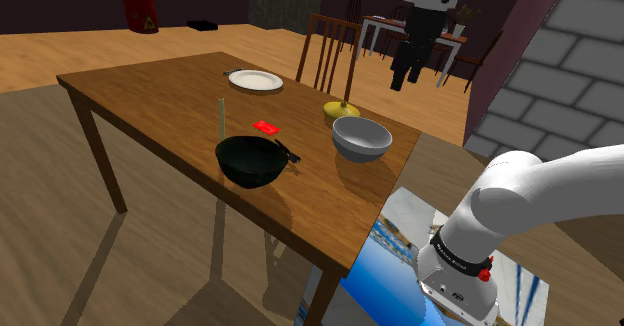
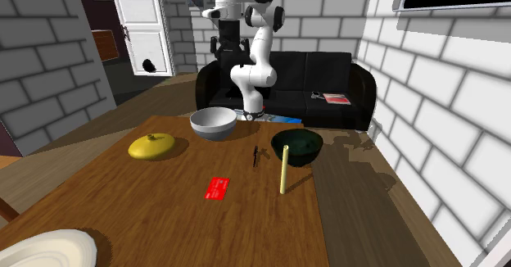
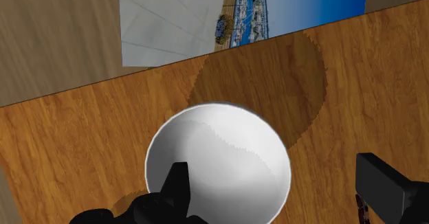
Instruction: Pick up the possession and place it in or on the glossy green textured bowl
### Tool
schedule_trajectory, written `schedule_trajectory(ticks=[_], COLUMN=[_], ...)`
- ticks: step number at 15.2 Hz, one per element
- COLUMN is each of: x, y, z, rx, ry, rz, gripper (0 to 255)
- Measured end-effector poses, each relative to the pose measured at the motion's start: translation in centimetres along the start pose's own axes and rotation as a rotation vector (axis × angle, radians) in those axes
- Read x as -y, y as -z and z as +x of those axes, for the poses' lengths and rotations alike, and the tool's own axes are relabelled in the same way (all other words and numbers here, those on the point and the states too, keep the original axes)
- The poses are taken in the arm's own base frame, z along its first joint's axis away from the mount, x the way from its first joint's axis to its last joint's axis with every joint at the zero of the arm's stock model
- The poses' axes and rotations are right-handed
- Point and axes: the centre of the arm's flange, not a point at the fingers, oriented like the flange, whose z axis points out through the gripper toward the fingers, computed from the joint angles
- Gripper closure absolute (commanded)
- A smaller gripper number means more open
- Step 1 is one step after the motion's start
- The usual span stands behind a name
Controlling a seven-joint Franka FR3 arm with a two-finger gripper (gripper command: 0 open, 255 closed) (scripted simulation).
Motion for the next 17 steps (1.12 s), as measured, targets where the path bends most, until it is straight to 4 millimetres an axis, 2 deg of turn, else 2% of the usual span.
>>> schedule_trajectory(ticks=[2,5,13,17], x=[0.2,0.6,1.9,2.7], y=[-0.6,-2.9,-10.0,-12.7], z=[0.3,1.9,7.6,10.9], rx=[-0.007,-0.051,-0.192,-0.264], ry=[0.002,0.016,0.057,0.077], rz=[0.001,0.007,0.028,0.038], gripper=[0,0,0,0])
